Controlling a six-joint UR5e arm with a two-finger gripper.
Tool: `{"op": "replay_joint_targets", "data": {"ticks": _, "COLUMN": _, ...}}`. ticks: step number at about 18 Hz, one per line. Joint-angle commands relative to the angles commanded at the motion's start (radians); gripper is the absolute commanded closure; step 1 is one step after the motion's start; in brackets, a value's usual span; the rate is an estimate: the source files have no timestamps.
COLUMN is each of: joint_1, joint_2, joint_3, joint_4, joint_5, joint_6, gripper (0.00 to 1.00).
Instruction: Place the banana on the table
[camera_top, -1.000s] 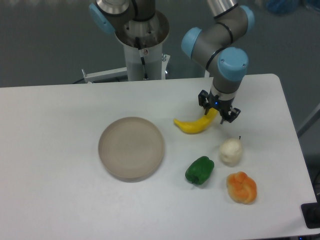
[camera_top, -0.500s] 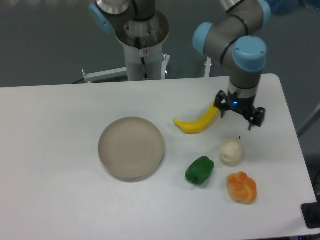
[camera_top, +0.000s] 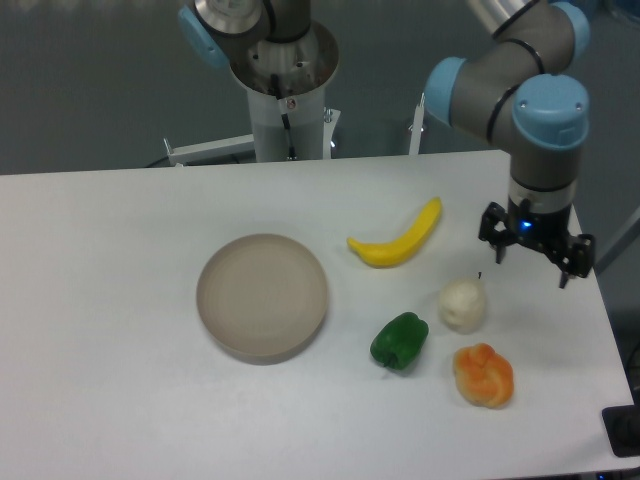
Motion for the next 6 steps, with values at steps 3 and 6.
{"op": "replay_joint_targets", "data": {"ticks": 3, "joint_1": 0.000, "joint_2": -0.018, "joint_3": 0.032, "joint_4": 0.000, "joint_5": 0.003, "joint_6": 0.000, "gripper": 0.00}}
{"op": "replay_joint_targets", "data": {"ticks": 6, "joint_1": -0.002, "joint_2": -0.029, "joint_3": 0.054, "joint_4": 0.000, "joint_5": 0.005, "joint_6": -0.002, "gripper": 0.00}}
